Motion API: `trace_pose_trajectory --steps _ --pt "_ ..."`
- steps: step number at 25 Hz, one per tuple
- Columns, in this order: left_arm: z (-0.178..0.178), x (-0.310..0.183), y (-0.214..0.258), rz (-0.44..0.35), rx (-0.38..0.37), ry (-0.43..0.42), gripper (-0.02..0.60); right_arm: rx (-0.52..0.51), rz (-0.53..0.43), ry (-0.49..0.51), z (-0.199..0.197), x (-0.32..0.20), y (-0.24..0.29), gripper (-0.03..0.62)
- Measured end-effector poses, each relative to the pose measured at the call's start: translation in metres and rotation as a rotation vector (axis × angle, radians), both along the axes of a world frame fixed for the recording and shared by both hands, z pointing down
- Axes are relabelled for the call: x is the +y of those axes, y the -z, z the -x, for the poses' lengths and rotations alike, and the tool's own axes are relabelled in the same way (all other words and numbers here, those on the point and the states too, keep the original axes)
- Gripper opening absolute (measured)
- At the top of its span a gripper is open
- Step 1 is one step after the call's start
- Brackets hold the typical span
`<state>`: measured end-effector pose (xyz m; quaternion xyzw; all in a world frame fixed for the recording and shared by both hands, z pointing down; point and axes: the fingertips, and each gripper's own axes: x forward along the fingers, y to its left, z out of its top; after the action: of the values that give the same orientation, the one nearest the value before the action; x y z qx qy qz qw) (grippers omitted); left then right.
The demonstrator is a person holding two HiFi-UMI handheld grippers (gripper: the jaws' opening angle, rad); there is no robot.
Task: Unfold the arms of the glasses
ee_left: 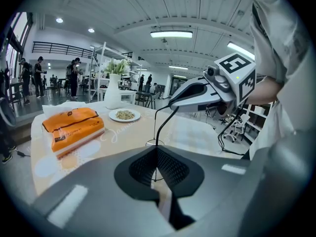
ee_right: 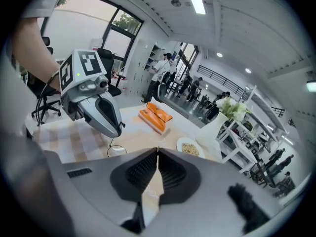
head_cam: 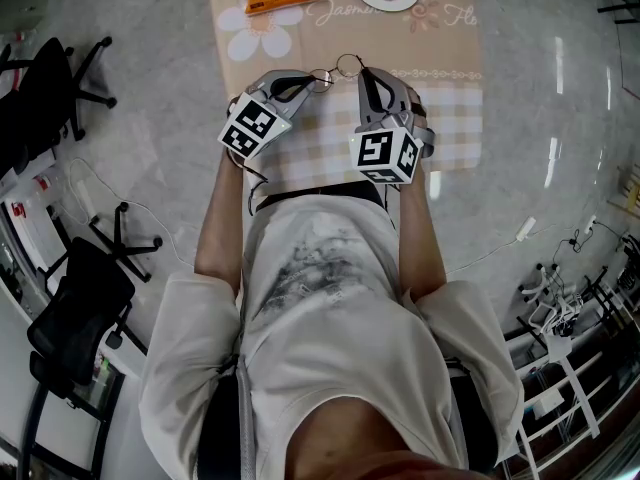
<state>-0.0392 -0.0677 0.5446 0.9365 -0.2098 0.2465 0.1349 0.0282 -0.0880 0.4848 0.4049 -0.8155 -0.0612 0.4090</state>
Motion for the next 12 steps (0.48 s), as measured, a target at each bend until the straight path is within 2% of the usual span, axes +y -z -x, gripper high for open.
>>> trace_pose_trajectory --steps 12 --pt "0.000 0.000 0.000 0.000 0.000 0.007 0.006 -0.042 0.011 -0.059 -0.016 -0.004 0.002 0.023"
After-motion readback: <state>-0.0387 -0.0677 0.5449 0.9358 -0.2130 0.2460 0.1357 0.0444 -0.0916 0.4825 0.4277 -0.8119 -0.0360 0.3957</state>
